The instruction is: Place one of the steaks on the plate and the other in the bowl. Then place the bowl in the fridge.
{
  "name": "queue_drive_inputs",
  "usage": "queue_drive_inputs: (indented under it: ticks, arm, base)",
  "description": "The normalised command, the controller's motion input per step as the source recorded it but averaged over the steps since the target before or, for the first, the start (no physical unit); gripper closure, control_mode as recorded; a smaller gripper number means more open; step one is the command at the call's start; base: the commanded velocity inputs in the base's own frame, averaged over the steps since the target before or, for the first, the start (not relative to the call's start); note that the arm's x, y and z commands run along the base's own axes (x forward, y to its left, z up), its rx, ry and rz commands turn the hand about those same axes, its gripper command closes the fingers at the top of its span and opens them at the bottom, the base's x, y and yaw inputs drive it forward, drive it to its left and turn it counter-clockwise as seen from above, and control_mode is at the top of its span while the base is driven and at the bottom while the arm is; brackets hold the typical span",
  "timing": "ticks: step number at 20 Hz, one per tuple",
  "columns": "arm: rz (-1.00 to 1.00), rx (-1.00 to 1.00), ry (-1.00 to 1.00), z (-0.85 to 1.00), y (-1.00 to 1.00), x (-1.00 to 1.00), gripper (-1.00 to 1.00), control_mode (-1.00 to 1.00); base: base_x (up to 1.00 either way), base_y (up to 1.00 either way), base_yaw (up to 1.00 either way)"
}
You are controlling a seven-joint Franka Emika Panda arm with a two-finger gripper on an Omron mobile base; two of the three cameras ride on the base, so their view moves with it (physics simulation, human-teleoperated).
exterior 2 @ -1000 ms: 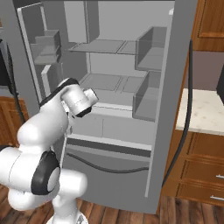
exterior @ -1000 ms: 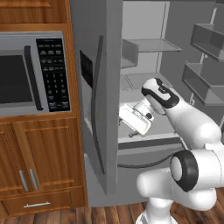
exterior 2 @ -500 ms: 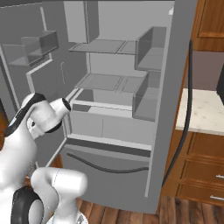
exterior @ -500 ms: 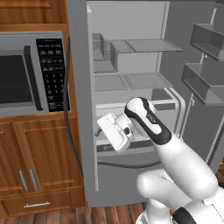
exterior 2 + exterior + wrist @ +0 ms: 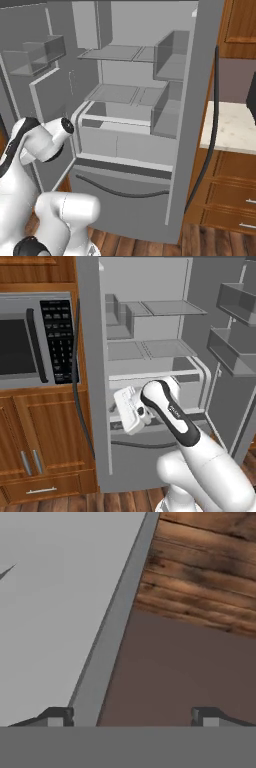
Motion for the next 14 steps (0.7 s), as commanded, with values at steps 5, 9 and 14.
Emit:
queue_drive_inputs:
  ticks: [5,9,14]
  arm:
    - [0.00,-0.22,0.00,0.41,-0.87,0.16,-1.00,-1.00]
    - [0.00,-0.45,-0.10,0.14,-1.00,0.26,-1.00,-1.00]
    - [0.22,-0.48,-0.22,-0.13,-1.00,0.30,-1.00,-1.00]
  base:
    - [0.00,0.00,0.00]
    - [0.00,0.00,0.00]
    - [0.00,0.00,0.00]
